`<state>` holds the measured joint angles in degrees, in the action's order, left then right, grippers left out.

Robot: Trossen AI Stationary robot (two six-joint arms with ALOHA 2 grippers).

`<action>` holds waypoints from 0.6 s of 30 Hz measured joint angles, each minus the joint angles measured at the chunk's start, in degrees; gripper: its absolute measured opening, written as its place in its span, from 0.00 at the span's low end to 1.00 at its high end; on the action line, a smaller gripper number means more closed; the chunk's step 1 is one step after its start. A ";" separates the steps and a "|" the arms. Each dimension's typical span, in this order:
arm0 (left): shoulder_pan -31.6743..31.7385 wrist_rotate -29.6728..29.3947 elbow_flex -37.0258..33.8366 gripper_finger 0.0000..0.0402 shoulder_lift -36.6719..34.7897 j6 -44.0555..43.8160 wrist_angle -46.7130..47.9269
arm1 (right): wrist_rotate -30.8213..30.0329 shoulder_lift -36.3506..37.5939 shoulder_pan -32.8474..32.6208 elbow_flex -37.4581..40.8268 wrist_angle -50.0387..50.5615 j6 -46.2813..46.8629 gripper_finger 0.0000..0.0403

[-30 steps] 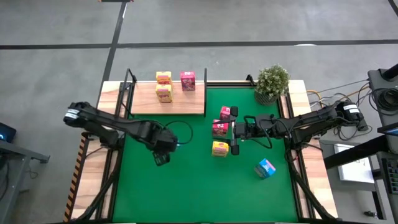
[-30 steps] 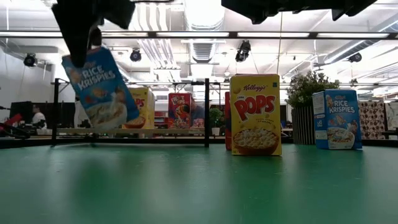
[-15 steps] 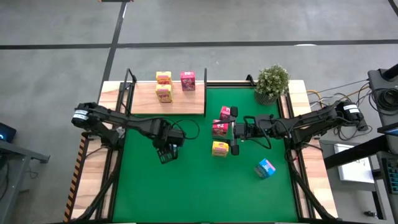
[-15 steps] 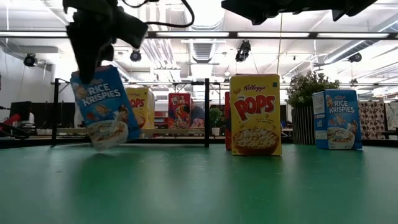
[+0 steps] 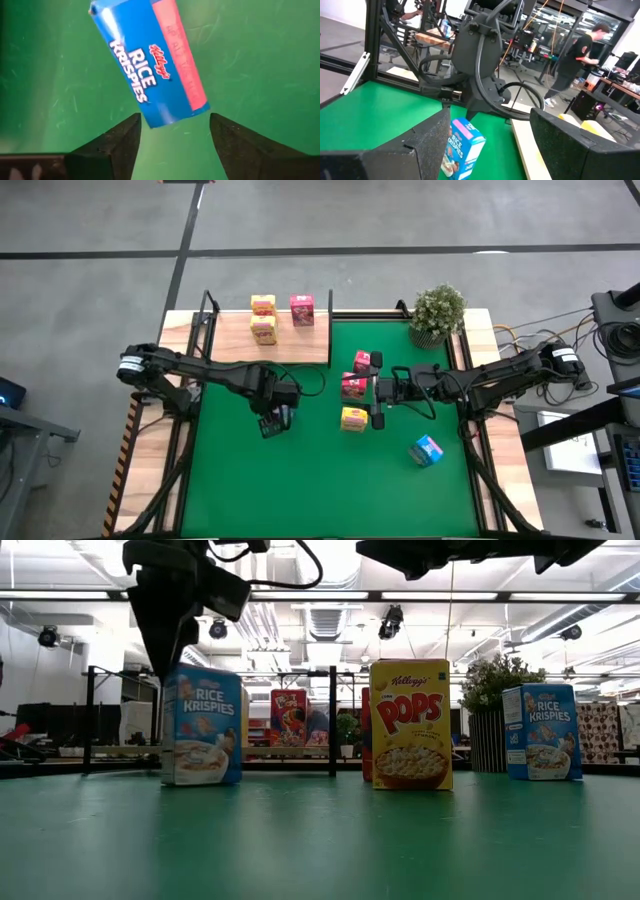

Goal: Stack cereal on shelf
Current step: Put the middle blue cereal box on the shelf

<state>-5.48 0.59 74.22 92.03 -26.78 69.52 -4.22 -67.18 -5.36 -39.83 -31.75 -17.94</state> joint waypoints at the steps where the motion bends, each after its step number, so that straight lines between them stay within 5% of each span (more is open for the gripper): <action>1: 0.00 -0.07 0.00 0.56 0.00 0.61 0.01 | -0.05 0.00 0.01 0.00 0.00 -0.04 0.65; 9: -0.02 -2.90 0.01 0.59 -2.36 -0.47 -0.95 | -0.33 0.00 0.01 0.00 0.20 -0.08 0.65; 18: 1.40 -4.34 0.02 0.62 -4.33 -19.32 -7.04 | -0.33 0.00 0.04 0.00 0.20 -0.83 0.65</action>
<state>-4.08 -3.76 74.24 87.70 -46.10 62.47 -4.56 -67.18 -5.32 -39.83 -31.55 -18.77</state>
